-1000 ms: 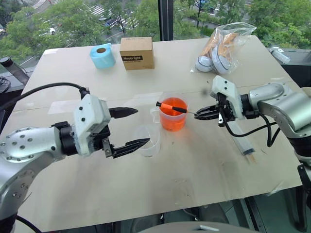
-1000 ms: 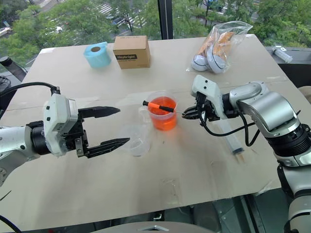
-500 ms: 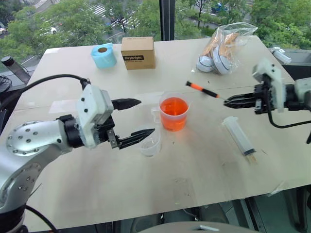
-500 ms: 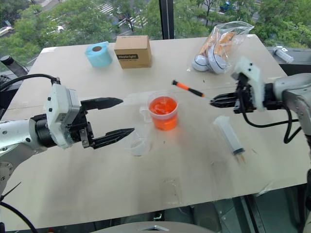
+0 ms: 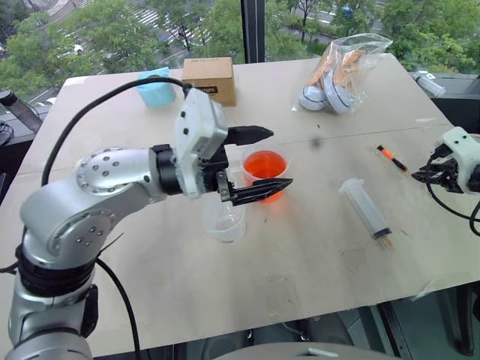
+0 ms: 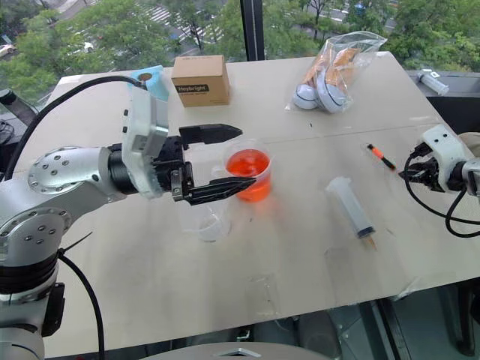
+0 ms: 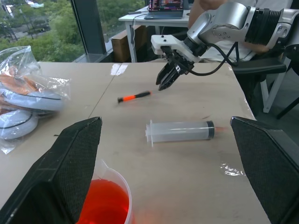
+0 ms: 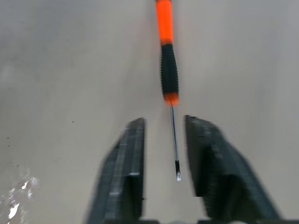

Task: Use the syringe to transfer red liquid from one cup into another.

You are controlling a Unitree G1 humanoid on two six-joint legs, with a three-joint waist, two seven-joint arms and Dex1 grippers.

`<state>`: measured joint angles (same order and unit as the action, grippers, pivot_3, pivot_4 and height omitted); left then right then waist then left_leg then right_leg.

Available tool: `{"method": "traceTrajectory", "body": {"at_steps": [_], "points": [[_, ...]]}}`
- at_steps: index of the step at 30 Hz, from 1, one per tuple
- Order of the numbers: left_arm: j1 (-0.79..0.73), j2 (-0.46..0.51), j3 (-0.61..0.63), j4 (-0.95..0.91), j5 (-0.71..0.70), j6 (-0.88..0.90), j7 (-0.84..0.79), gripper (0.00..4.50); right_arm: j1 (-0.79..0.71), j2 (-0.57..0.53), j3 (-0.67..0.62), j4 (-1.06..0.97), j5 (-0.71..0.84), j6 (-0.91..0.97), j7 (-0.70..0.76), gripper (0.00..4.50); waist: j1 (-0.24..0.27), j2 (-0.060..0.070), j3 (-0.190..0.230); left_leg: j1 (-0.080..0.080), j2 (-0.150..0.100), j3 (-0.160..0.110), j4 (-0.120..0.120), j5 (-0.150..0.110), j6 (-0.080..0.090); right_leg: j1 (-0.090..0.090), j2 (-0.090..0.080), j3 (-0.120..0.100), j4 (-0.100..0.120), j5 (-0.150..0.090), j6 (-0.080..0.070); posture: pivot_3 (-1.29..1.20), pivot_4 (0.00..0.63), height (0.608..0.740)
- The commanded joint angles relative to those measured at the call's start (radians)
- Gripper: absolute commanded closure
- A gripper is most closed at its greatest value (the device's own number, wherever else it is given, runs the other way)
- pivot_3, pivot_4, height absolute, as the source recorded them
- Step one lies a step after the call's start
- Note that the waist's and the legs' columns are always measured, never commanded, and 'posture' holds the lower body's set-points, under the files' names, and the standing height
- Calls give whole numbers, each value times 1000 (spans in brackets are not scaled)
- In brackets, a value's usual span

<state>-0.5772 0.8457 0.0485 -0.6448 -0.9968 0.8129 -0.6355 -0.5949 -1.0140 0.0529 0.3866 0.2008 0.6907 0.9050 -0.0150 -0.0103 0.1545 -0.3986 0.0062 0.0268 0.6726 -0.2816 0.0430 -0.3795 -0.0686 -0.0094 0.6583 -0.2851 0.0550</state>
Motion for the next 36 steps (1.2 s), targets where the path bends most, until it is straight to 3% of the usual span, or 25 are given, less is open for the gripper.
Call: {"method": "traceTrajectory", "body": {"at_steps": [1, 4, 8, 14, 26, 32, 35, 36], "points": [[4, 28, 23, -14, 8, 2, -36, 0, 2, -54, -9, -133, -2, 55, 47, 1452, 2, 0, 0, 0, 0, 0, 0, 0, 0, 0, 0, 0, 0, 0, 0, 0, 150, 740], [21, 52, 40, -19, 10, 1, -68, 0, -17, -87, 3, -293, 69, 209, 130, 60, 2, 3, 2, 0, 0, -1, 0, 0, 0, 0, -1, 0, 0, 0, 0, 0, 150, 740], [44, 79, 49, -14, 35, -18, -120, 0, -122, -73, 21, -471, 206, 492, 174, 60, 0, 3, 3, 0, 0, -2, 1, 0, 0, 0, -1, -1, 0, 0, 0, 0, 150, 740], [42, 67, 30, -2, 84, -44, -161, 0, -234, -12, 162, -599, 280, 844, 91, 60, 10, 2, 3, -1, 0, -3, 1, 0, 0, 0, -1, -2, 0, 0, 0, 0, 150, 740], [100, 7, 38, -80, 118, -47, -82, 0, -340, 209, 254, -372, 208, 924, -211, 60, 4, 1, 3, -3, -1, -4, 2, 0, 0, -1, -2, -3, 1, 0, 0, 0, 150, 740], [128, 12, 62, -113, 97, -41, -52, 0, -353, 250, 284, -283, 237, 924, -279, 60, 3, 1, 3, -3, -1, -4, 2, 0, 0, -1, -2, -3, 1, 0, 0, 0, 150, 740], [147, 34, 68, -119, 82, -34, -74, 0, -350, 262, 281, -247, 238, 924, -308, 790, 3, 1, 3, -3, -1, -4, 2, 0, 0, -1, -1, -3, 1, 0, 0, 0, 150, 740], [150, 39, 73, -119, 65, -30, -84, 0, -348, 264, 279, -243, 238, 924, -314, 1219, 3, 1, 3, -3, -1, -4, 2, 0, 0, -1, -1, -3, 1, 0, 0, 0, 150, 740]]}}
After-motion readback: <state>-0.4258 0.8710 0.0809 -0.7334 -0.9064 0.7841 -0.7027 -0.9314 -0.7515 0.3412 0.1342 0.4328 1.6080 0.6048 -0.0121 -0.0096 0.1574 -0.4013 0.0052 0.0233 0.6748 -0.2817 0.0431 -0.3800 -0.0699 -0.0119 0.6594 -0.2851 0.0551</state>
